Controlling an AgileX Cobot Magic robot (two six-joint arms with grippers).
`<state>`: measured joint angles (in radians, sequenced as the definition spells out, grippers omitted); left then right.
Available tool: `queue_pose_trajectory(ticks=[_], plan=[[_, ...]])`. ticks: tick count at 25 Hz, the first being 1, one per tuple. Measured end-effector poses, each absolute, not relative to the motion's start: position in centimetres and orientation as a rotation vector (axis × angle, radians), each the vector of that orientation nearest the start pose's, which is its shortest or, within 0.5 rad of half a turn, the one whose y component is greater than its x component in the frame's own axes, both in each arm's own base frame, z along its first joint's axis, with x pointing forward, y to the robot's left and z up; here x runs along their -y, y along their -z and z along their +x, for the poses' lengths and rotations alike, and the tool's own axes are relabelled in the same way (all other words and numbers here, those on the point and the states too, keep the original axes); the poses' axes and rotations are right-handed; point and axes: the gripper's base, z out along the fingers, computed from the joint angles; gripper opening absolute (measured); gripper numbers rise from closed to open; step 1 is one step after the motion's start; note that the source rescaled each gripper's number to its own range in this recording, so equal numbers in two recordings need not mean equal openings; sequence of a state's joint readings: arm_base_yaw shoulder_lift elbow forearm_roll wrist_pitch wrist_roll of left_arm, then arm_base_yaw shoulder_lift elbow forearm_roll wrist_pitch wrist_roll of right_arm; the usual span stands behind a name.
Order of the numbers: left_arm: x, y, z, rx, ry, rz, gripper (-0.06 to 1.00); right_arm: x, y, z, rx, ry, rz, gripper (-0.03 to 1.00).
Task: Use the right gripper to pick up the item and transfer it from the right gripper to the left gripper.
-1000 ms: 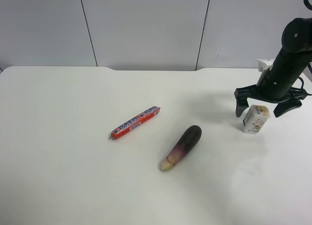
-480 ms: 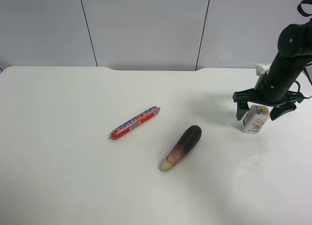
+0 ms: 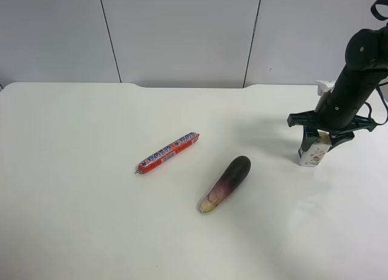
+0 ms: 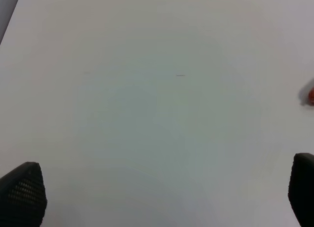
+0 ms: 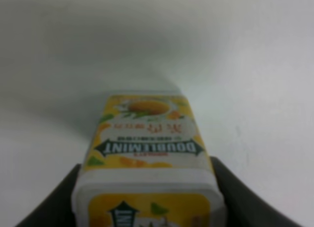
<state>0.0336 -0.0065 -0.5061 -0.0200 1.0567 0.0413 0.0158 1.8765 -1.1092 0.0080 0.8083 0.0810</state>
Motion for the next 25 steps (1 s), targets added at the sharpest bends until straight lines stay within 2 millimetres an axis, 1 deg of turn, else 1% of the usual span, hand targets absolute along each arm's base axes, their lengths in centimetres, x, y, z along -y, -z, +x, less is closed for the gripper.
queue_pose_trajectory(ticks=[7,9,12,14,17,21,25], plan=[[0.2,-27.9,-0.6,-2.028,-0.023,0.009,1.0,-0.6,-15.0,33.7,-3.061,-0.019,0.111,0.0],[0.2,-27.9,-0.6,-2.028,-0.023,0.009,1.0,-0.6,-15.6,33.6,-3.07,-0.017,0.11,0.0],[0.2,-27.9,-0.6,-2.028,-0.023,0.009,1.0,-0.6,-17.5,33.6,-3.073,-0.018,0.109,0.0],[0.2,-27.9,-0.6,-2.028,-0.023,0.009,1.0,-0.6,-19.6,33.5,-3.055,-0.021,0.109,0.0],[0.2,-27.9,-0.6,-2.028,-0.023,0.009,1.0,-0.8,-22.0,33.2,-3.013,-0.039,0.087,0.0],[0.2,-27.9,-0.6,-2.028,-0.023,0.009,1.0,-2.6,-24.7,32.0,-2.95,-0.101,-0.053,0.0],[0.2,-27.9,-0.6,-2.028,-0.023,0.009,1.0,-5.2,-26.8,30.7,-2.897,-0.141,-0.203,0.0]])
